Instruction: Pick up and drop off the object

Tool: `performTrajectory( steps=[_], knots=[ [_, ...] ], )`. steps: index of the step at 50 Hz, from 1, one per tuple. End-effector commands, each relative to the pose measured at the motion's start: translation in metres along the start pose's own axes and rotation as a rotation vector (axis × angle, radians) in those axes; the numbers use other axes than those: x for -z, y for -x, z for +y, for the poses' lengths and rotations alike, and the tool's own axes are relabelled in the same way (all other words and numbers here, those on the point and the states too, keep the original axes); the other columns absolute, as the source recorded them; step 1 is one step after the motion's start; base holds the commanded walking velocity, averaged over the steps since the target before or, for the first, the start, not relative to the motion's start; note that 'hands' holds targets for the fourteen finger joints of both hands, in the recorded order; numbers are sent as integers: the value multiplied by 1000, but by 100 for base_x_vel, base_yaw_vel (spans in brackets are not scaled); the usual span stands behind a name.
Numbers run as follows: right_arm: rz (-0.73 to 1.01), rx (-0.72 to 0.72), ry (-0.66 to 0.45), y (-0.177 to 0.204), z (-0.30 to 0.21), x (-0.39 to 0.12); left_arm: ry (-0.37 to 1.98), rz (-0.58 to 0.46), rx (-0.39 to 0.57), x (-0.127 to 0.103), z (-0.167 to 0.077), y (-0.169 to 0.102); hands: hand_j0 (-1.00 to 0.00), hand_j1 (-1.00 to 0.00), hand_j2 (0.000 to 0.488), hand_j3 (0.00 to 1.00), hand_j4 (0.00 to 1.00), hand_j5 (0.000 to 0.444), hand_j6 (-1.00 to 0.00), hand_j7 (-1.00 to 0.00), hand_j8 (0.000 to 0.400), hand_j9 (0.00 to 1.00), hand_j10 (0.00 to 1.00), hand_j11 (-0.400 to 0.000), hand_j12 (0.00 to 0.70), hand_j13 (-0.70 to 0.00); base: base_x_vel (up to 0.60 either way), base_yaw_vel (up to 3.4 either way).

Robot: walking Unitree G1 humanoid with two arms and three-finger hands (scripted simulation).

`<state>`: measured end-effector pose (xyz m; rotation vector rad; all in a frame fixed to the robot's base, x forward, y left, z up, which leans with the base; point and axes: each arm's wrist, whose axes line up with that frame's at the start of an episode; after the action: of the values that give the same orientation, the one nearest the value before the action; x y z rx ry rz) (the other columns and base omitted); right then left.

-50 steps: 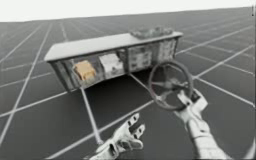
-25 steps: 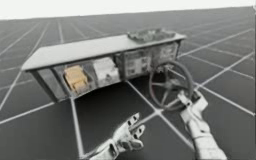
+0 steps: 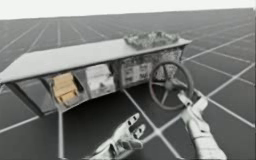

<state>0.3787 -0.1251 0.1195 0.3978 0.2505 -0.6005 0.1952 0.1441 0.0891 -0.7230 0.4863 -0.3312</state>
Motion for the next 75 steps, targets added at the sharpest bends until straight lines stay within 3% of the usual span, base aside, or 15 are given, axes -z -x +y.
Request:
performTrajectory(
  steps=[1,29,75],
  knots=[
    [-33,-41,-9,7,13,-8,12,-16,3,0,3,3,0,0,0,1000,1000,0,0,0,0,1000,1000,-400,0,-700,57,5],
    [-33,-41,-9,7,13,-8,12,-16,3,0,3,3,0,0,0,1000,1000,0,0,0,0,1000,1000,-400,0,-700,46,5],
    [-33,-41,-9,7,13,-8,12,-16,3,0,3,3,0,0,0,1000,1000,0,0,0,0,1000,1000,-400,0,-700,27,31]
  ],
)
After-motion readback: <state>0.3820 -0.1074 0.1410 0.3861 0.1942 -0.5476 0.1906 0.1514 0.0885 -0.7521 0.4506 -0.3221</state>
